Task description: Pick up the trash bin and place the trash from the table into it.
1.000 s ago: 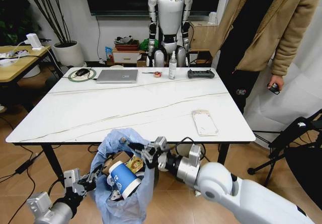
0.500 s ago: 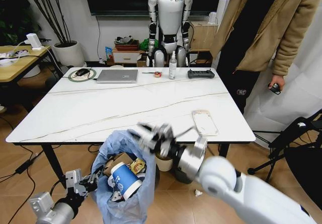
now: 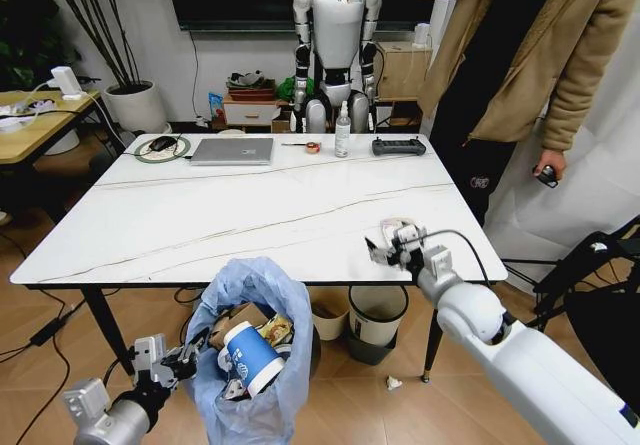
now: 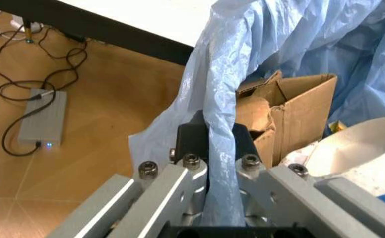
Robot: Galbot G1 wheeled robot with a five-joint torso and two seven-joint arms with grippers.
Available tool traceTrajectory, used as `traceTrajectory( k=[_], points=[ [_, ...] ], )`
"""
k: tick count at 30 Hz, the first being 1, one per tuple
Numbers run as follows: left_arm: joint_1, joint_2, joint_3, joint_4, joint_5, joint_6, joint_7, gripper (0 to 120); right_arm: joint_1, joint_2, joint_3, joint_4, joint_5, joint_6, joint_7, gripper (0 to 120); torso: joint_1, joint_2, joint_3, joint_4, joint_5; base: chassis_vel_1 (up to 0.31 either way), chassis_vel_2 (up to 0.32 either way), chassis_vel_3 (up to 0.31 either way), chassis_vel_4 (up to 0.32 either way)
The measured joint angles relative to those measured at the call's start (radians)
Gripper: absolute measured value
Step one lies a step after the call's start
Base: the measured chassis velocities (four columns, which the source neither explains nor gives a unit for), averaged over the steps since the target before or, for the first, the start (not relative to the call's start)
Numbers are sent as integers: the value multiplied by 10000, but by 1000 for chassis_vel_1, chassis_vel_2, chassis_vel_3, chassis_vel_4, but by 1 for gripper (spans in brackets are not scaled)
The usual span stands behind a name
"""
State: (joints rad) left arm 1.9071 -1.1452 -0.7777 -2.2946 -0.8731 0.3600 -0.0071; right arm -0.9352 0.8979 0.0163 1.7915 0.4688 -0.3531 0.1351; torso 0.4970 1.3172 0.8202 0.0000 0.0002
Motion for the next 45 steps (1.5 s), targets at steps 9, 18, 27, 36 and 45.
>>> traceTrajectory(
  k=[9, 18, 27, 36, 45],
  points=[
    [71, -8, -19, -27, 17, -46, 80, 0, -458, -30, 763, -311, 3, 378, -178, 98, 0, 0, 0, 0, 0, 0, 0, 0, 0],
    [29, -8, 23, -16, 34, -48, 80, 0, -713, -108, 1109, -504, 14, 661, -531, 88, -2, 0, 0, -2, 0, 0, 0, 0, 0],
    [20, 27, -15, -9, -2, -47, 59, 0, -748, -7, 1132, -1010, -63, 900, -826, 66, -2, 0, 0, -1, -1, 0, 0, 0, 0],
    [-2, 30, -46, -9, -47, -41, 42, 0, -791, 4, 1180, -1212, -59, 1037, -897, 34, -2, 0, 0, -1, -2, 0, 0, 0, 0],
    [-66, 50, -44, 11, -75, -22, 7, 0, -874, 30, 1239, -1214, 4, 1196, -929, 0, -1, 0, 0, -1, -2, 0, 0, 0, 0]
  ],
)
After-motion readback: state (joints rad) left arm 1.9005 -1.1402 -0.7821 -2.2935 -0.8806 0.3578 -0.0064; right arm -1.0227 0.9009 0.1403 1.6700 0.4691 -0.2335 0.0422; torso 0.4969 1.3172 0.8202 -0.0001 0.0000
